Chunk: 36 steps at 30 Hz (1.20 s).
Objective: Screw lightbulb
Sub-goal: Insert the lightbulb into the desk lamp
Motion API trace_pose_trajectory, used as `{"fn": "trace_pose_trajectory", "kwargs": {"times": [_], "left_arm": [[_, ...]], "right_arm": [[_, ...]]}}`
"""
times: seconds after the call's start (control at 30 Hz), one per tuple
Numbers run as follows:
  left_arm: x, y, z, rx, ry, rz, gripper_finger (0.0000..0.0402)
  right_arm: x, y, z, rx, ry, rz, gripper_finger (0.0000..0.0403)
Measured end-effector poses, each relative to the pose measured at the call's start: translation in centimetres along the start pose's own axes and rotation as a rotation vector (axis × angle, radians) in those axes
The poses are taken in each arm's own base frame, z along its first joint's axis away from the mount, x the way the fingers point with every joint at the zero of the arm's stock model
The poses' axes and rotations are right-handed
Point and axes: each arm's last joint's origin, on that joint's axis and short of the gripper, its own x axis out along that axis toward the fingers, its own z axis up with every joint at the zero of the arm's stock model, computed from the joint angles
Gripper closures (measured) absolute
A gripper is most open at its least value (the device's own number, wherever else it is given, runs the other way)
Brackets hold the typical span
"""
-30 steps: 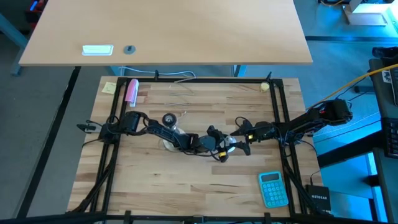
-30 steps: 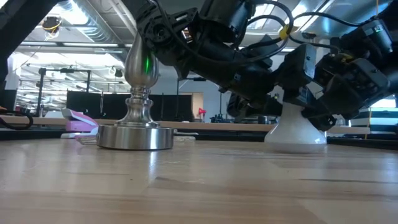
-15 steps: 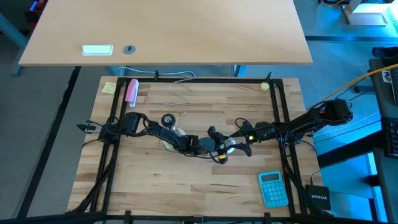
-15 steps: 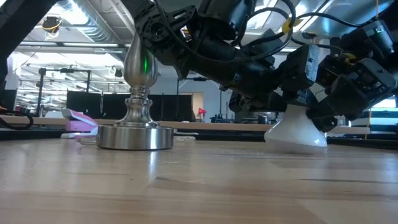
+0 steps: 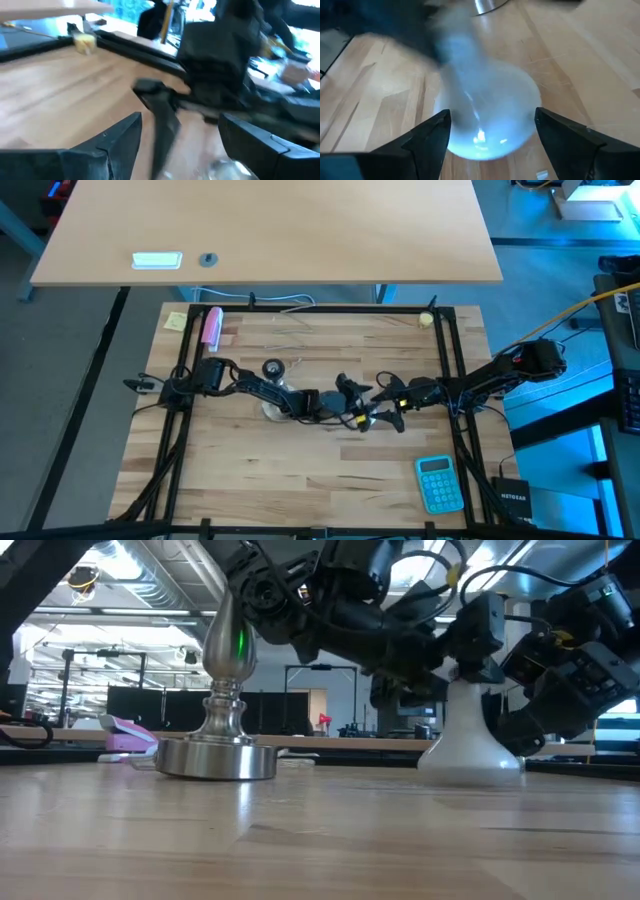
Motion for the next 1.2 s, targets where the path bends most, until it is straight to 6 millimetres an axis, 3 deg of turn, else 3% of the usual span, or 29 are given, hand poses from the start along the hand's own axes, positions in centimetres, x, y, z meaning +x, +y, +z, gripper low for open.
{"fn": "trace_pose_trajectory", "kwargs": {"times": [0.5, 0.7, 0.77, 1.03, 1.2], "left_arm": [[-0.7, -0.2, -2.3, 0.102, 0.202, 0.001, 0.0169], [-0.6, -0.4, -2.0, 0.112, 0.153, -0.019, 0.0244], [-0.6, -0.6, -1.9, 0.124, 0.144, -0.028, 0.025], [-2.6, -2.3, 0.8, 0.161, 0.145, -0.073, 0.025], [-4.8, -3.7, 2.9, 0.24, 0.175, -0.096, 0.025]], "right_arm": [[0.0, -0.1, -0.1, -0.006, 0.005, -0.011, 0.0111], [0.0, -0.1, -0.1, -0.005, 0.003, -0.012, 0.0111], [0.0, -0.1, -0.1, -0.005, 0.002, -0.008, 0.0111], [-0.6, 0.8, 0.7, 0.032, -0.003, 0.193, 0.0111], [-0.9, 1.7, 2.5, 0.067, -0.06, 0.317, 0.0111]]}}
